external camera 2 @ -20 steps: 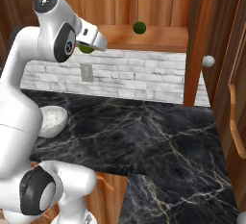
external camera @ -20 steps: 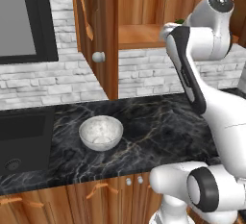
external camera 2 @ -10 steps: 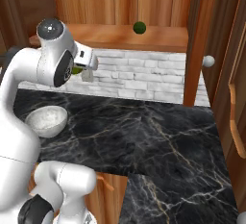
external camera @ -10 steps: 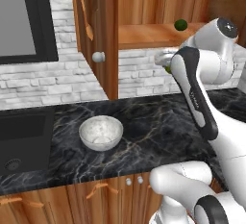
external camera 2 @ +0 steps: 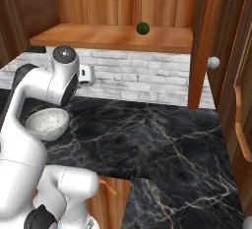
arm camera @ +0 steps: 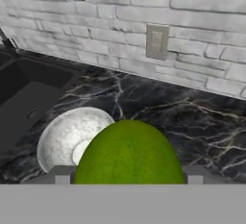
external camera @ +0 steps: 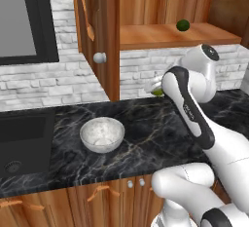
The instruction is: Pick the limes from the cabinet and place them in one bowl. Pick the onion from the sink and place it in the other bowl.
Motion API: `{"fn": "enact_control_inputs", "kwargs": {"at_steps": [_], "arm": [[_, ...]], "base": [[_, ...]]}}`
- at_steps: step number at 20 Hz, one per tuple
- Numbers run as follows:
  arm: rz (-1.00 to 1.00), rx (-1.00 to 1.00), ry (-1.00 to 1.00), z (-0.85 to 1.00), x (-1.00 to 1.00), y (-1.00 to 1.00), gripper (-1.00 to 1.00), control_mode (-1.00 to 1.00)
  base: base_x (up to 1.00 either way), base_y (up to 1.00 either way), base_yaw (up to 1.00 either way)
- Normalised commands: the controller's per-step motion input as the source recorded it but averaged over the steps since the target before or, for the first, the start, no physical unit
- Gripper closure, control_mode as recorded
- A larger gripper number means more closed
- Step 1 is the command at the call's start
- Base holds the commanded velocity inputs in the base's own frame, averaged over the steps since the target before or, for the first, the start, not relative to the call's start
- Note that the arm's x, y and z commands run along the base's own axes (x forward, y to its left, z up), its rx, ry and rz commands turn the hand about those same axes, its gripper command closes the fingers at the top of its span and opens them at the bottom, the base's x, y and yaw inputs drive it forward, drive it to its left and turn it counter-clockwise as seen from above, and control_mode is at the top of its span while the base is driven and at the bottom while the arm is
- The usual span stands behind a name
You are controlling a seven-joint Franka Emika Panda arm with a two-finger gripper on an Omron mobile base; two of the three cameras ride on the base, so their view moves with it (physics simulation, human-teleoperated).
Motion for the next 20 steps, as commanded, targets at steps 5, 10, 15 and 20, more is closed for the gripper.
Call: {"fn": "enact_control_inputs", "kwargs": {"at_steps": [5, 10, 15, 20], "arm": [[0.14, -0.08, 0.16, -0.23, 0.18, 0.5, 1.0, -1.0], [0.17, -0.04, 0.04, -0.38, 0.11, 0.51, 1.0, -1.0], [0.15, -0.08, 0.03, -0.57, 0.08, 0.44, 1.0, -1.0], [0.11, -0.08, -0.01, -0.5, 0.14, 0.23, 1.0, -1.0]], "base": [[0.0, 0.0, 0.0], [0.0, 0.0, 0.0], [0.0, 0.0, 0.0], [0.0, 0.0, 0.0]]}}
